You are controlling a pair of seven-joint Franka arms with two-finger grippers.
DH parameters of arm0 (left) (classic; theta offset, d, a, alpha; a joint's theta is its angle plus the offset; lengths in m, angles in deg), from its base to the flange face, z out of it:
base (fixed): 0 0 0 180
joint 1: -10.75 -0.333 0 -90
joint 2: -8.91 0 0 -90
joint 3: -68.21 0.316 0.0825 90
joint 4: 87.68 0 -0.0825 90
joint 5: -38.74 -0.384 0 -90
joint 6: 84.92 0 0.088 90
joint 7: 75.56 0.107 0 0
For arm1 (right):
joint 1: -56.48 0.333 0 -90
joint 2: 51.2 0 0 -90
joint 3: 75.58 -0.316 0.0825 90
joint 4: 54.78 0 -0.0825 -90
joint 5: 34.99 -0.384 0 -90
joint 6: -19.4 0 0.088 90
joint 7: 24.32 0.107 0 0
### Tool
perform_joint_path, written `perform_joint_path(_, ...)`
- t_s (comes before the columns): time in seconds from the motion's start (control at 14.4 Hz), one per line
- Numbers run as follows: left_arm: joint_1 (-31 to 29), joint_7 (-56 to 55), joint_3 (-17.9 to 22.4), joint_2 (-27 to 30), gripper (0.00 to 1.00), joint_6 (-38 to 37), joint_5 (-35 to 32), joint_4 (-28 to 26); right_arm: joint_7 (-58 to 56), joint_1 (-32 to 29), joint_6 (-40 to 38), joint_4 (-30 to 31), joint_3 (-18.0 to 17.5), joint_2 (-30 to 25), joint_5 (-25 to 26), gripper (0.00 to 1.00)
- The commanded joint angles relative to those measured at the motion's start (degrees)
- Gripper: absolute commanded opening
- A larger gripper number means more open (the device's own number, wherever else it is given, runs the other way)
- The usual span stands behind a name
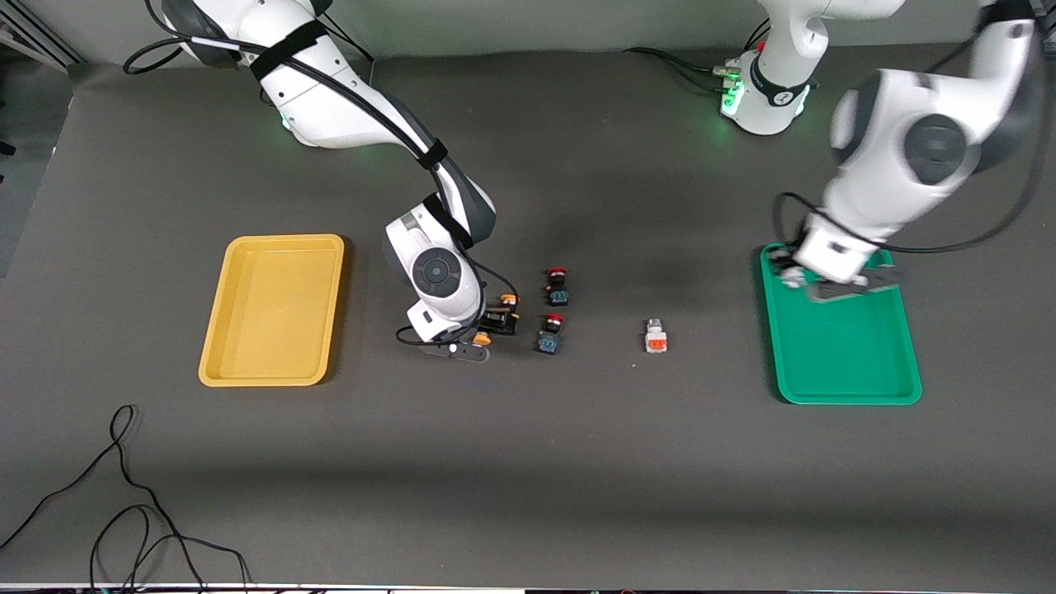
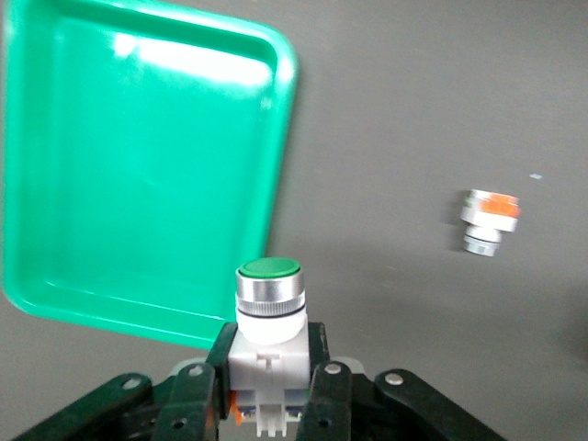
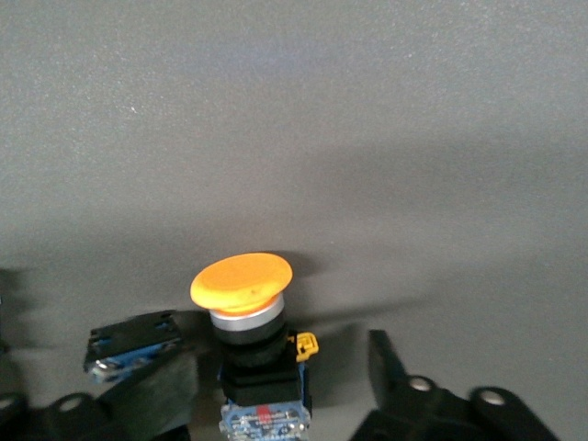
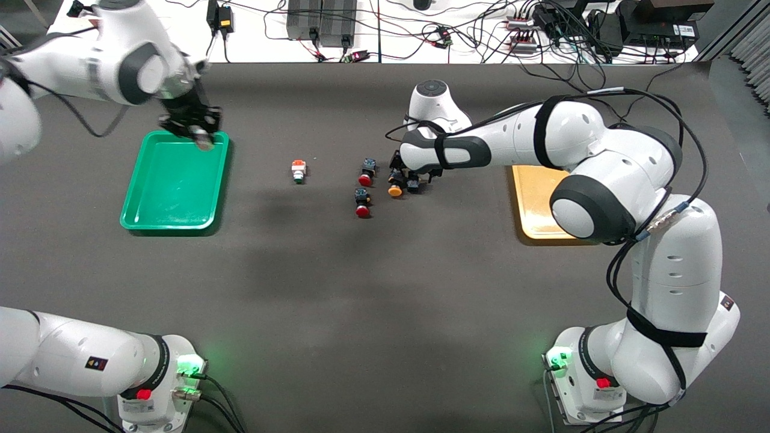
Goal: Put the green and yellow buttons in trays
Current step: 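Lower the green button into the green tray while the right gripper lifts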
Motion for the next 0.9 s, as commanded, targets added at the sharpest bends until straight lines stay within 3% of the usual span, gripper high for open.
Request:
perform_joint_path(0.0, -6.52, 9.26, -0.58, -0.77, 0.0, 1.92, -0.09, -1.29, 1.29, 1.05, 0.19, -0.56, 0.91, 0.72, 1.39, 0.53)
perform_joint_path(0.14, -7.58, 12.0, -0.58, -4.1, 0.0, 6.74, -0.79, -2.17, 1.21, 1.05, 0.19, -0.47, 1.08, 0.8, 1.74, 0.51)
perform_joint_path(0.21, -7.85, 12.62, -0.58, -7.34, 0.0, 9.9, -1.93, -2.17, 1.21, 1.05, 0.19, -0.47, 1.08, 0.8, 2.18, 0.46)
perform_joint_path(0.28, -7.85, 12.62, -0.58, -11.11, 0.0, 13.41, -3.16, -2.17, 0.94, 0.96, 0.19, -0.47, 1.08, 0.72, 2.35, 0.29)
perform_joint_path(0.35, -7.85, 12.71, -0.58, -14.98, 0.0, 17.71, -3.86, -2.17, 0.68, 0.96, 0.1, -0.47, 1.08, 0.37, 2.36, 0.0)
perform_joint_path(0.48, -7.85, 13.32, -0.58, -20.62, 0.0, 23.79, -5.09, -2.17, 0.33, 0.44, -1.65, -0.56, 1.26, -1.99, 2.36, 0.0)
perform_joint_path(0.69, -8.91, 14.21, -0.58, -24.07, 0.0, 27.07, -5.28, -2.09, -3.43, 0.35, -13.83, -0.65, 4.68, -9.54, 2.27, 0.0)
perform_joint_path(0.76, -8.91, 14.29, -0.58, -24.42, 0.1, 26.99, -5.28, -1.74, -5.71, 0.26, -18.57, -0.64, 5.9, -12.26, 2.27, 0.0)
perform_joint_path(0.83, -8.91, 14.38, -0.58, -24.6, 0.44, 26.9, -5.28, -1.47, -8.78, 0.26, -22.36, -0.64, 7.65, -14.64, 2.01, 0.0)
